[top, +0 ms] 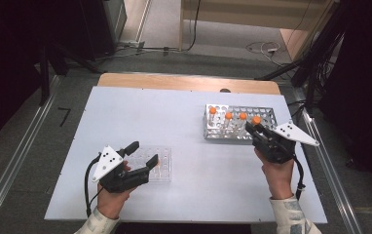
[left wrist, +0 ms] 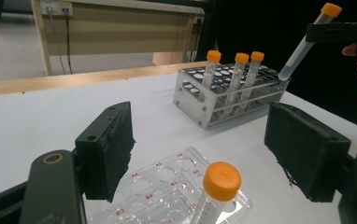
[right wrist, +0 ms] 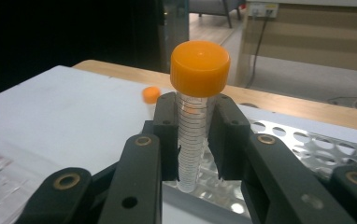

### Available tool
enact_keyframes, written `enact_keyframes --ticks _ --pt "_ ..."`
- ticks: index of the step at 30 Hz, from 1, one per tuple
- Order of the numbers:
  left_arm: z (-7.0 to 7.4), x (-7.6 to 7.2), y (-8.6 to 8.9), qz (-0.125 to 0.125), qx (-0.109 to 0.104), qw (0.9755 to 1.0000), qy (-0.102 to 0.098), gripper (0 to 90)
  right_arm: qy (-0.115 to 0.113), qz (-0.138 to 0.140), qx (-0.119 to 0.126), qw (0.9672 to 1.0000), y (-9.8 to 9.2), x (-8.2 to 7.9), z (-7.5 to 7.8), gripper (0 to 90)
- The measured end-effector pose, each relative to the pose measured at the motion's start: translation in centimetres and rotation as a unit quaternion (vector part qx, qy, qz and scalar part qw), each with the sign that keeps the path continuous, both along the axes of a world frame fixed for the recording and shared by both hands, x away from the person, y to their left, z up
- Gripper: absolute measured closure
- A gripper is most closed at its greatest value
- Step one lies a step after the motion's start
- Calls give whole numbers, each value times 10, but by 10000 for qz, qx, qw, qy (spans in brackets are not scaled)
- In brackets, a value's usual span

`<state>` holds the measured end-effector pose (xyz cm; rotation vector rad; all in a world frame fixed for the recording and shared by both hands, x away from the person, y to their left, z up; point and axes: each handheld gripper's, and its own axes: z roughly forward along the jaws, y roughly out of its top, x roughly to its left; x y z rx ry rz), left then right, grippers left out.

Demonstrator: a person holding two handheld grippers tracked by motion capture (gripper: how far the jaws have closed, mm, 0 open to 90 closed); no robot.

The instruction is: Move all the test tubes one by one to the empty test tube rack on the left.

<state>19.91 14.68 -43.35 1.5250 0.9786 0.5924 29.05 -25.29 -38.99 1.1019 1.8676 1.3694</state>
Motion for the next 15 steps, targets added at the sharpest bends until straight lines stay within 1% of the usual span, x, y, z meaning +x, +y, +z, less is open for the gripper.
enact_keyframes --ticks 3,5,9,12,13,15 --pt "1 -1 -1 -43 2 10000 -25 241 88 197 51 9998 6 -6 -2 718" --pt "2 -2 -2 -71 3 10000 -26 241 106 297 -33 9995 11 -10 -4 718" --pt "3 -5 -4 -165 27 9998 -54 243 194 552 -77 9983 20 -20 -10 718" --pt "3 -6 -8 -245 40 9997 -49 254 311 755 -120 9966 27 -26 -18 719" --pt "3 -6 -11 -316 55 9995 -29 256 355 828 -146 9958 30 -28 -21 719" --pt "3 -6 -13 -343 74 9994 -31 266 442 940 -216 9943 37 -32 -27 719"
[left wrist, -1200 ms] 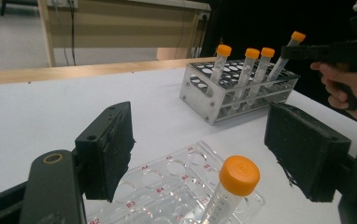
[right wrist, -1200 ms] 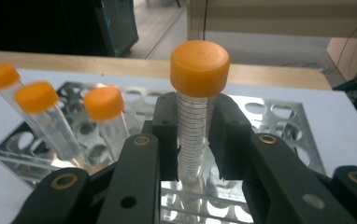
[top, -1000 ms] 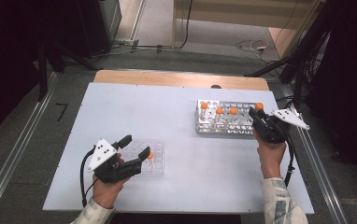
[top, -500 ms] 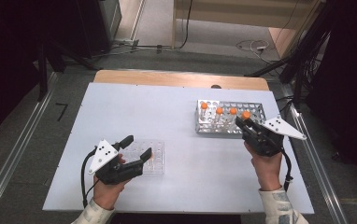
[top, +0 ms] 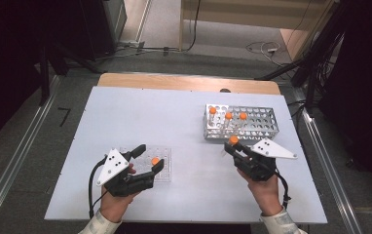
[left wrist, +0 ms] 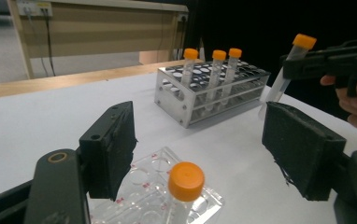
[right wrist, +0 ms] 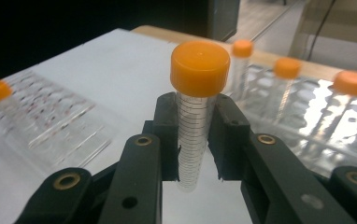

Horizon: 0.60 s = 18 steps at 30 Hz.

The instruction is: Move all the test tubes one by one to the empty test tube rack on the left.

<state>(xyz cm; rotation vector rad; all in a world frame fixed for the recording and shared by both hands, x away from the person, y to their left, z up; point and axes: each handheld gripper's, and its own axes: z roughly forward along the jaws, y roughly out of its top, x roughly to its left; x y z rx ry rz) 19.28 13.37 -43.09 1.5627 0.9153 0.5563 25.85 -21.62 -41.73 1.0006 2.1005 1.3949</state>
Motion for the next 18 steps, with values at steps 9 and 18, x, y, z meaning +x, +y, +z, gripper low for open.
enact_keyframes --ticks 9,18 --pt "0 -3 -18 -390 78 9992 0 293 72 645 -179 9977 35 -15 -17 719" --pt "-4 0 -39 -819 233 9963 91 349 120 1097 -344 9933 60 -24 -27 719"
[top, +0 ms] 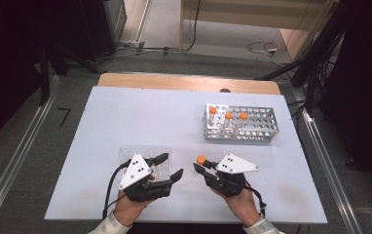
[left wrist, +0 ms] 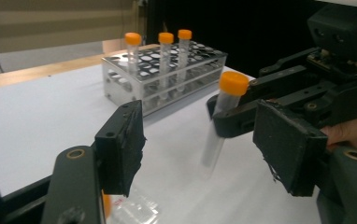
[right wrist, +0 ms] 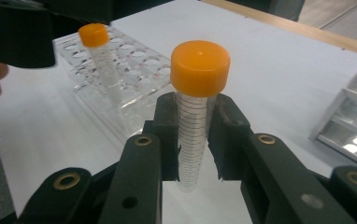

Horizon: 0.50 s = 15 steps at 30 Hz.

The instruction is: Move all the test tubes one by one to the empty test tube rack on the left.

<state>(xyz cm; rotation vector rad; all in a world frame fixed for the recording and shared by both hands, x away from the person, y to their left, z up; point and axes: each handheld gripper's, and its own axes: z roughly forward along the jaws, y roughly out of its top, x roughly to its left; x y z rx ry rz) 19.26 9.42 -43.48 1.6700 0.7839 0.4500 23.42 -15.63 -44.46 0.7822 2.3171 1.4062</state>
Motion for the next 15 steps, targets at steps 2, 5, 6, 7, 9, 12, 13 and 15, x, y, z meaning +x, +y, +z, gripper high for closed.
enact_keyframes --ticks 2,5,6,7,9,12,13,15 --pt "0 0 -5 -72 15 10000 -9 355 4 31 -11 10000 2 -1 -1 719" --pt "-1 1 -12 -182 33 9998 -16 406 32 160 -68 9998 9 -5 -4 719" --pt "-1 2 -13 -231 40 9997 -16 427 40 185 -76 9998 10 -5 -5 719" --pt "-1 2 -14 -251 79 9997 -12 445 53 209 -92 9997 11 -6 -5 719" --pt "-3 3 -16 -302 79 9995 1 479 57 249 -107 9996 13 -7 -7 719" --pt "-4 4 -18 -345 86 9994 20 509 74 298 -142 9994 16 -8 -8 719" --pt "-4 4 -19 -359 81 9993 40 517 66 321 -148 9994 17 -8 -9 719" --pt "-5 6 -22 -418 101 9990 97 523 83 334 -158 9993 18 -9 -9 719"
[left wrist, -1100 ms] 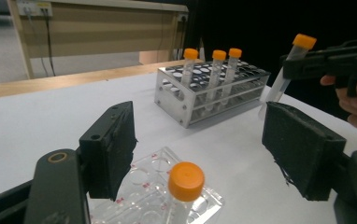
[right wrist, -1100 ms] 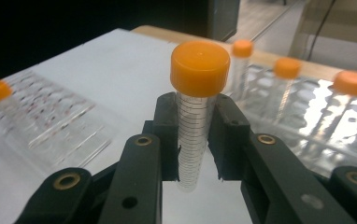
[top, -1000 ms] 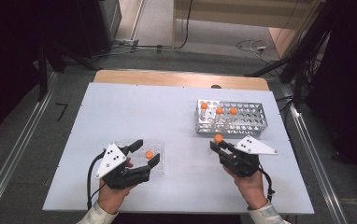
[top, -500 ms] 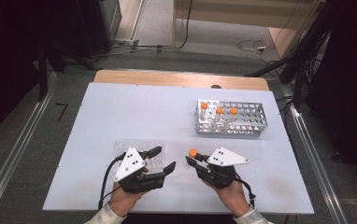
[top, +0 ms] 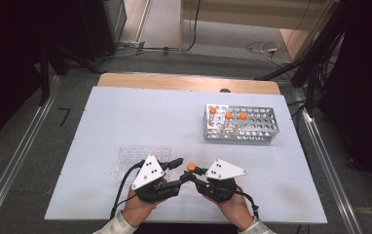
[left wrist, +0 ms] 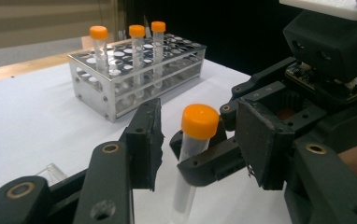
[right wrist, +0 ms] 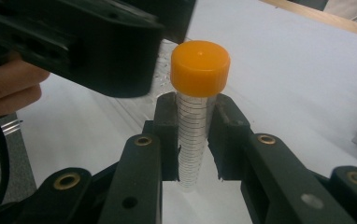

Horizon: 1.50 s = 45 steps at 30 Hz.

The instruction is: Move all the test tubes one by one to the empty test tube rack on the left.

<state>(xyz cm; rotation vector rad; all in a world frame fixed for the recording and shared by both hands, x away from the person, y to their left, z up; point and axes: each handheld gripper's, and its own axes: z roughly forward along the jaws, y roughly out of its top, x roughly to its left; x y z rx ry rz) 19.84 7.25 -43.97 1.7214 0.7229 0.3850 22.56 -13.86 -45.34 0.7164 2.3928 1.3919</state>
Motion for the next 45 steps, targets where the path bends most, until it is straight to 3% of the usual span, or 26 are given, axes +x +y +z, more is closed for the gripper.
enact_keyframes --ticks 22,37,42,45 --pt "-6 5 -7 -24 149 9998 97 686 14 175 -77 9998 6 -5 -2 719" --pt "-6 4 -7 -5 130 9999 48 703 51 178 -20 9998 6 -5 -2 709" --pt "-4 2 -5 -33 58 10000 31 704 183 321 -31 9993 7 -3 -3 406" --pt "0 1 -2 -43 -27 10000 25 704 244 360 -27 9991 7 -2 -4 321"
